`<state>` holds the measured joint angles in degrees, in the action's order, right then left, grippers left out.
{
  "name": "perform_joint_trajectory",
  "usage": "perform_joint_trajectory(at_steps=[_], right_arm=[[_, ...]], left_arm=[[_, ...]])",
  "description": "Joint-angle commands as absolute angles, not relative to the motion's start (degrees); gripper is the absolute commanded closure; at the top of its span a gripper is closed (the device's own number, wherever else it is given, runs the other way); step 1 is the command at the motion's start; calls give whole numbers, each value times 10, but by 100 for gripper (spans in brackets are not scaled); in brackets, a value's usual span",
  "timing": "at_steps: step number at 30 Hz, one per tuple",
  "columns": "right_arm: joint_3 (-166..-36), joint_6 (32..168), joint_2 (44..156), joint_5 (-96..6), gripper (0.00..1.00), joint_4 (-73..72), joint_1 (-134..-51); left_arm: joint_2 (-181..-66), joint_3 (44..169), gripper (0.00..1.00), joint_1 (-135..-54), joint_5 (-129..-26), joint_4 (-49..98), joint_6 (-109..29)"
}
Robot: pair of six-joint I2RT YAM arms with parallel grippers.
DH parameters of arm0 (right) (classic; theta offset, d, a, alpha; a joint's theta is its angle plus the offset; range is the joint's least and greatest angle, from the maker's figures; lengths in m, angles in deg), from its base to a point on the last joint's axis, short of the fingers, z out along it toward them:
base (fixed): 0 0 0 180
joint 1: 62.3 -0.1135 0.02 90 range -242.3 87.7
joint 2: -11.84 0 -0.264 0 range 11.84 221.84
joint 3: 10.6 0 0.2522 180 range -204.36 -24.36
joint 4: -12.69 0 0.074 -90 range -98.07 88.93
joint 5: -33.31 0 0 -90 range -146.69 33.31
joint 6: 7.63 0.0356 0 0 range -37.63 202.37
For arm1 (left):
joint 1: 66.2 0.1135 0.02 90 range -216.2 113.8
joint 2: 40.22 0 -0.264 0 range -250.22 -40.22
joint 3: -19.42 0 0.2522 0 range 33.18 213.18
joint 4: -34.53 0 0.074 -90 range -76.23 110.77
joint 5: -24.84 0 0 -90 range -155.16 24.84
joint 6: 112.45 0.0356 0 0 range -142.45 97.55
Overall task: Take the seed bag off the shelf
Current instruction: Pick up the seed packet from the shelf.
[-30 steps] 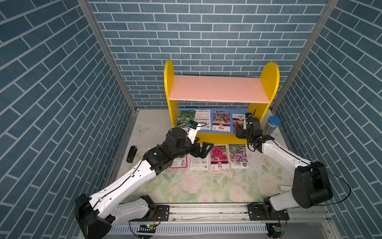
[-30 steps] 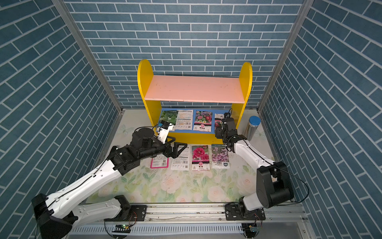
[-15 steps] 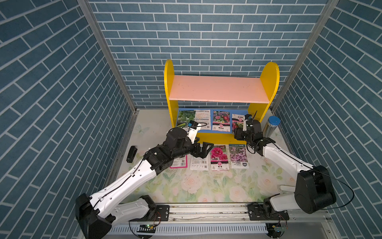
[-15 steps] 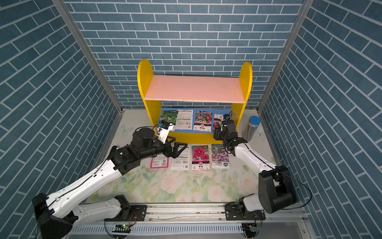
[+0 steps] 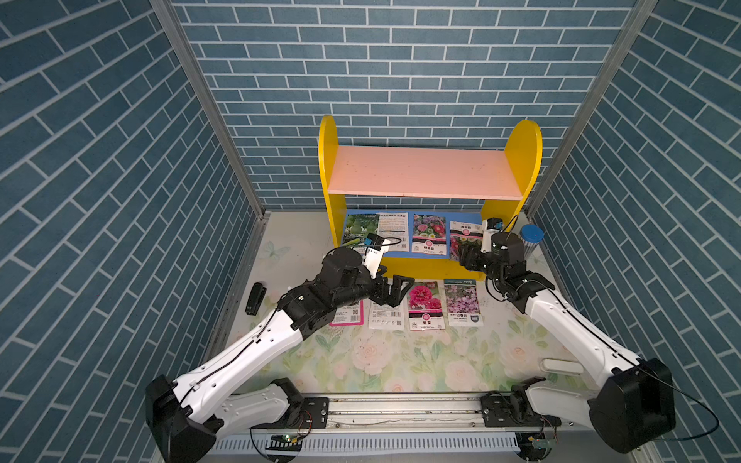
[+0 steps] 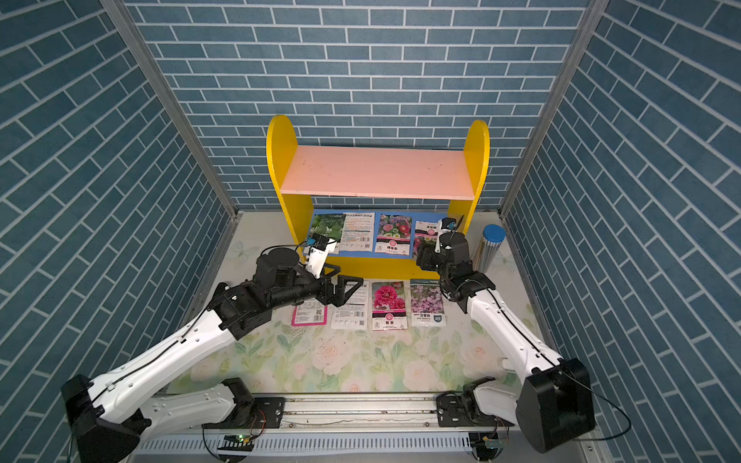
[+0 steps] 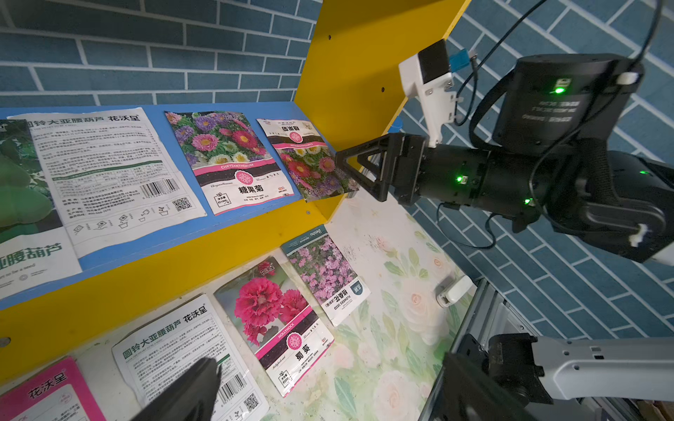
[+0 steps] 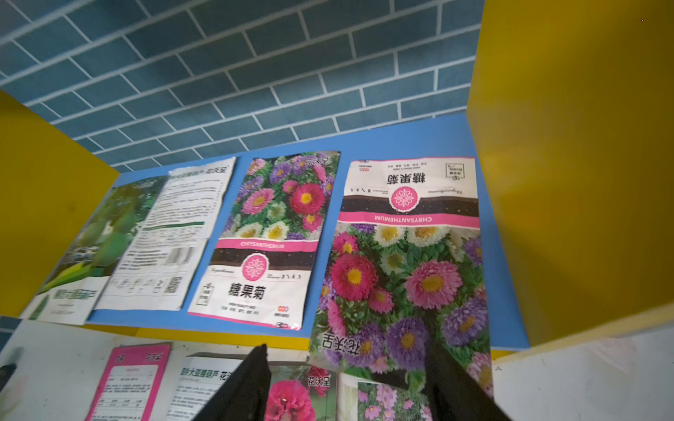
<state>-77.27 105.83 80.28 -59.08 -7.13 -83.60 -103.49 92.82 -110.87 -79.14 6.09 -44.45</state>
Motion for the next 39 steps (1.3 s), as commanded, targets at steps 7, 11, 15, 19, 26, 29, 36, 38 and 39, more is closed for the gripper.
perform_joint_trajectory(at_steps=[7,11,15,19,26,29,36,38,39], right_arm=[[-721,1099,739,-435,28,-79,-743],[-678,1122,732,-356,27,-39,-693],[-640,1148,743,-292,27,11,-652],[-620,1168,769,-249,27,59,-630],[-623,1178,818,-233,28,98,-625],[-628,1185,836,-232,29,112,-623],[-635,1201,868,-230,33,149,-619],[-639,1203,876,-229,35,155,-618],[-642,1204,880,-230,37,157,-617]], left_arm=[[-1023,928,0,-1112,-803,65,-438],[-1021,926,0,-1112,-811,69,-438],[-1021,927,0,-1112,-812,69,-438],[-1023,927,0,-1112,-810,68,-438],[-1023,928,0,-1114,-806,64,-438],[-1025,931,0,-1113,-804,61,-438],[-1030,935,0,-1113,-802,58,-435],[-1031,936,0,-1113,-802,57,-435],[-1032,936,0,-1113,-802,57,-435]])
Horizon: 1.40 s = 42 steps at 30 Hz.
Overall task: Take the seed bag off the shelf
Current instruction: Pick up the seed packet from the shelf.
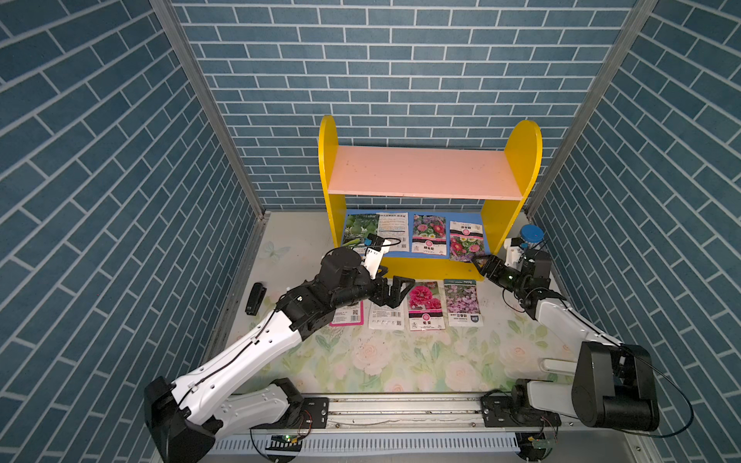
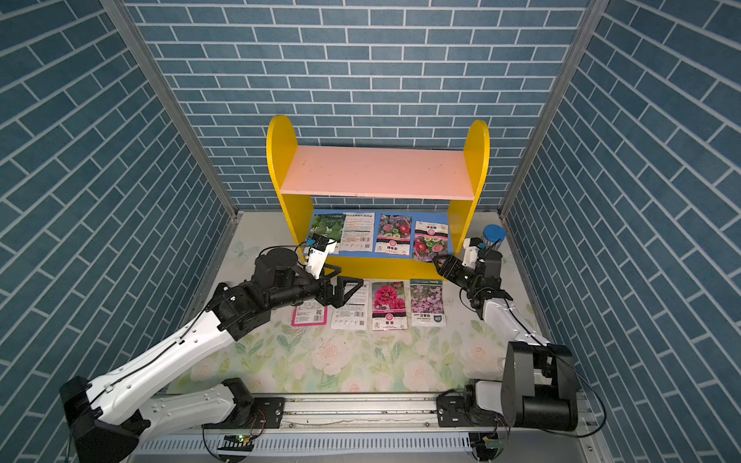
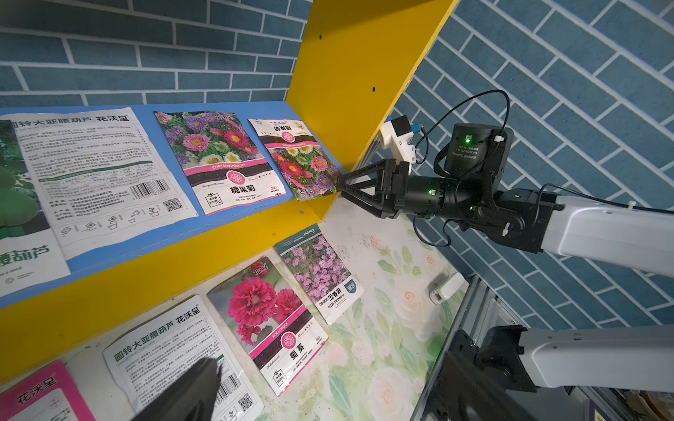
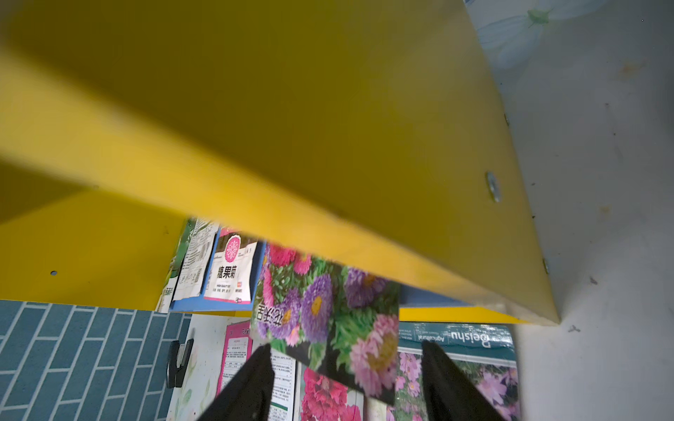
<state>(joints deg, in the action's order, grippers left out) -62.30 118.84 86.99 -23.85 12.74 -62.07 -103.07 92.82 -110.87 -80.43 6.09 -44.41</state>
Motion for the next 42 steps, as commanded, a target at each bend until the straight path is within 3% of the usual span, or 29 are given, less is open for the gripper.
perform_joint_trajectory(at_steps=[1,12,26,32,37,42], right_arm=[[-643,1205,884,-231,38,159,-616],[-650,1215,914,-228,56,183,-607],[-609,1217,841,-217,100,167,-605],[-573,1216,756,-196,100,141,-605],[-553,1214,663,-156,100,104,-607],[-549,1216,579,-108,100,59,-609]], left_arm=[[-1032,936,0,-1113,-802,57,-435],[-1036,934,0,-1113,-801,58,-434],[-1038,899,0,-1115,-836,124,-474],[-1041,856,1,-1120,-859,217,-529],[-1048,785,9,-1121,-892,399,-630],[-1069,752,8,-1126,-897,517,-690]])
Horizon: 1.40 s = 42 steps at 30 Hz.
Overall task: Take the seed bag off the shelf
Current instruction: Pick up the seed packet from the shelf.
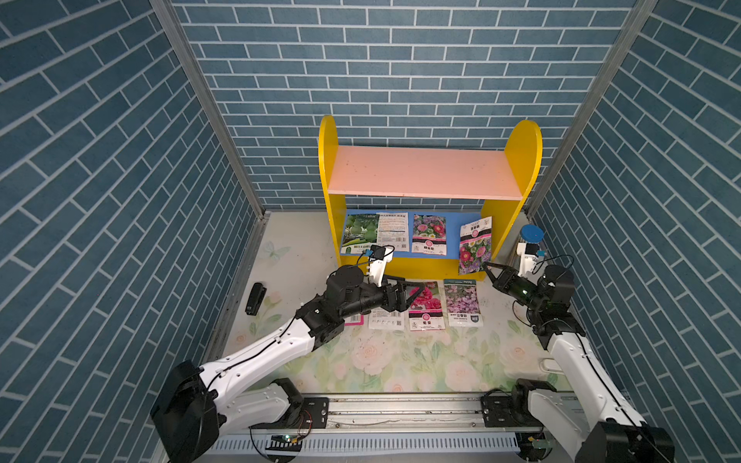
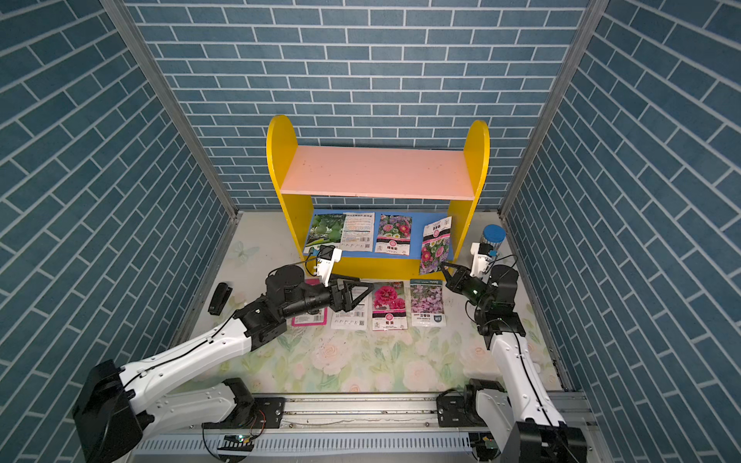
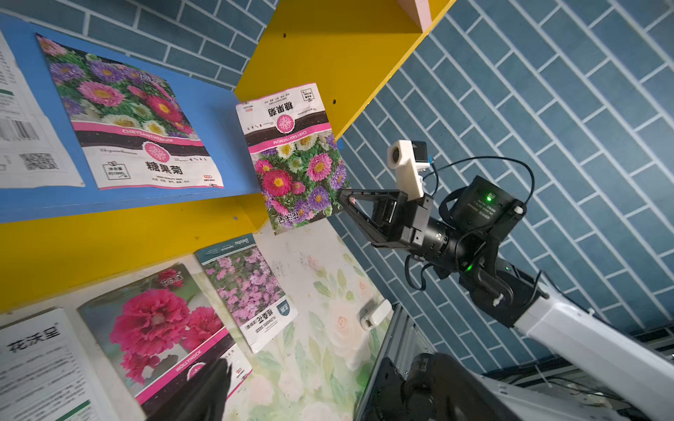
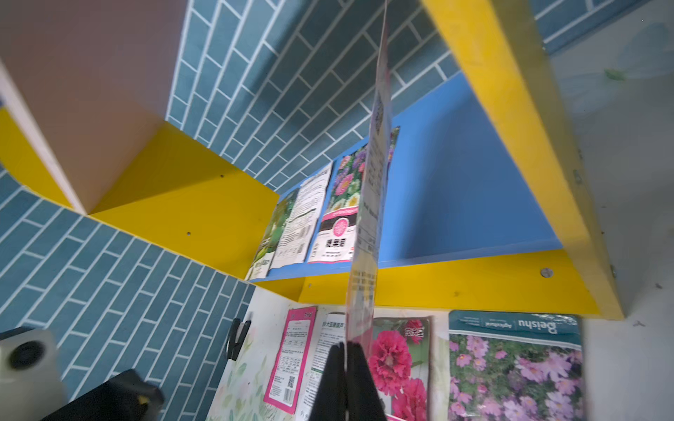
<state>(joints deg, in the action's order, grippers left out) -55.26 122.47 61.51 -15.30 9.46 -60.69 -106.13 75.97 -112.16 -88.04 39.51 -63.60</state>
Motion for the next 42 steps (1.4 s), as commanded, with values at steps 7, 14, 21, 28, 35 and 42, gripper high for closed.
perform_joint_trajectory(at_steps=[7,14,21,28,35,42], right_arm=[[-557,1257,495,-15,100,56,-611],[-571,1300,463,49,100,79,-613],[-580,1333,449,88,100,97,-615],[-579,1338,445,98,100,102,-616],[-578,1338,447,102,100,107,-617],[-584,1338,446,105,100,105,-617]], left_arm=[[-1128,749,12,-1129,-927,647,-744],[-1190,777,20,-1136,-939,724,-769],[-1243,812,24,-1137,-946,754,-782],[-1279,832,37,-1137,-959,780,-803],[-1283,835,50,-1137,-956,765,-799],[-1283,845,41,-1137,-930,690,-759]])
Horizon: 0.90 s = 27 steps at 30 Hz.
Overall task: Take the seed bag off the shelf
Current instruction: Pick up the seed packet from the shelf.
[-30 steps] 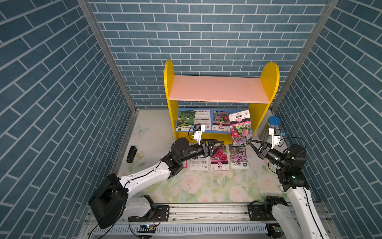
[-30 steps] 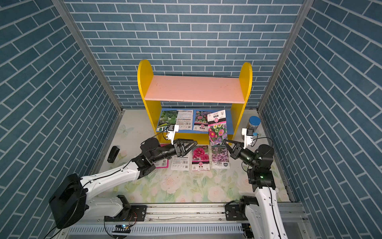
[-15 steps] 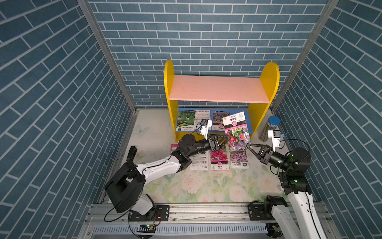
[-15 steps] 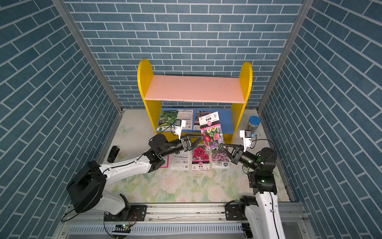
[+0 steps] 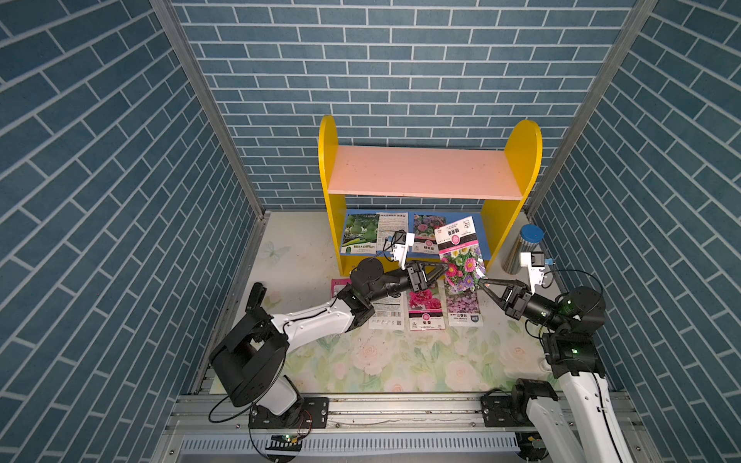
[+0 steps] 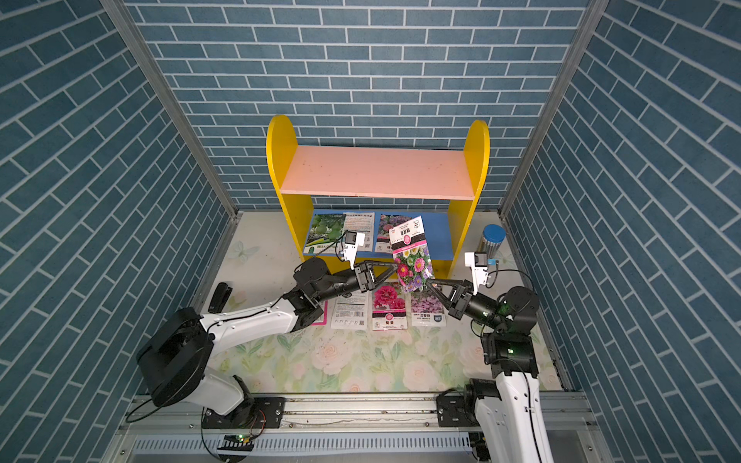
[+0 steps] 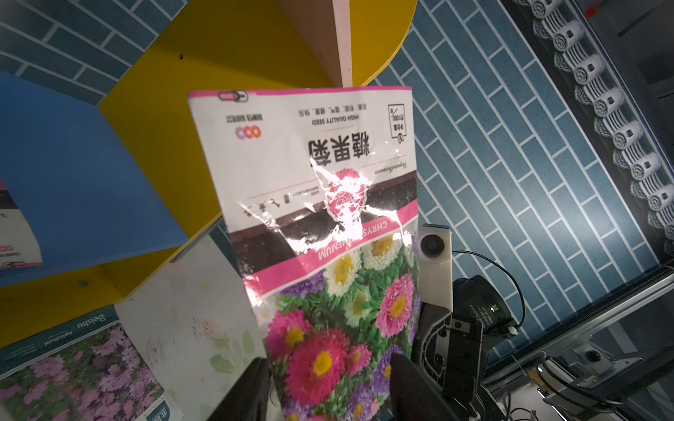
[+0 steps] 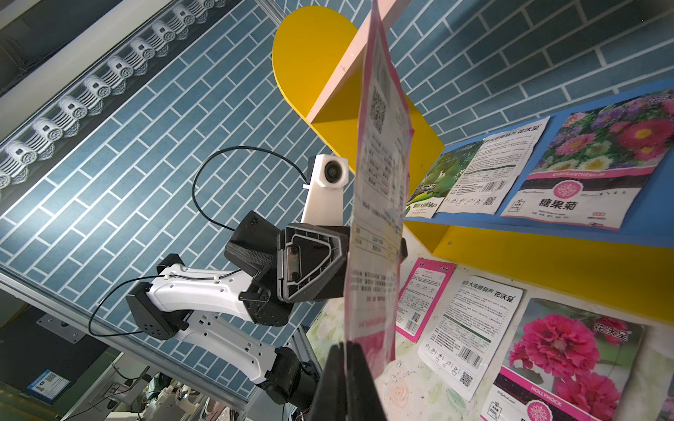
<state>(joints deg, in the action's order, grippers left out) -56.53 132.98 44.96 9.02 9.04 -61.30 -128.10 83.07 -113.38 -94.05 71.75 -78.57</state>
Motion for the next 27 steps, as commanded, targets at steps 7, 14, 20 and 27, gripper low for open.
perform_joint_trajectory(at_steps=[7,14,20,27], right_arm=[[-588,1339,441,111,100,101,-618],[-570,1335,438,110,100,101,-618],[-557,1327,440,106,100,101,-618],[-558,1305,441,97,100,77,-618]], left_arm=[[-1292,845,38,-1137,-916,670,-744],[-1301,846,45,-1137,-948,740,-783],[-1298,854,60,-1137,-967,754,-794],[-1282,850,86,-1137,-960,725,-780]])
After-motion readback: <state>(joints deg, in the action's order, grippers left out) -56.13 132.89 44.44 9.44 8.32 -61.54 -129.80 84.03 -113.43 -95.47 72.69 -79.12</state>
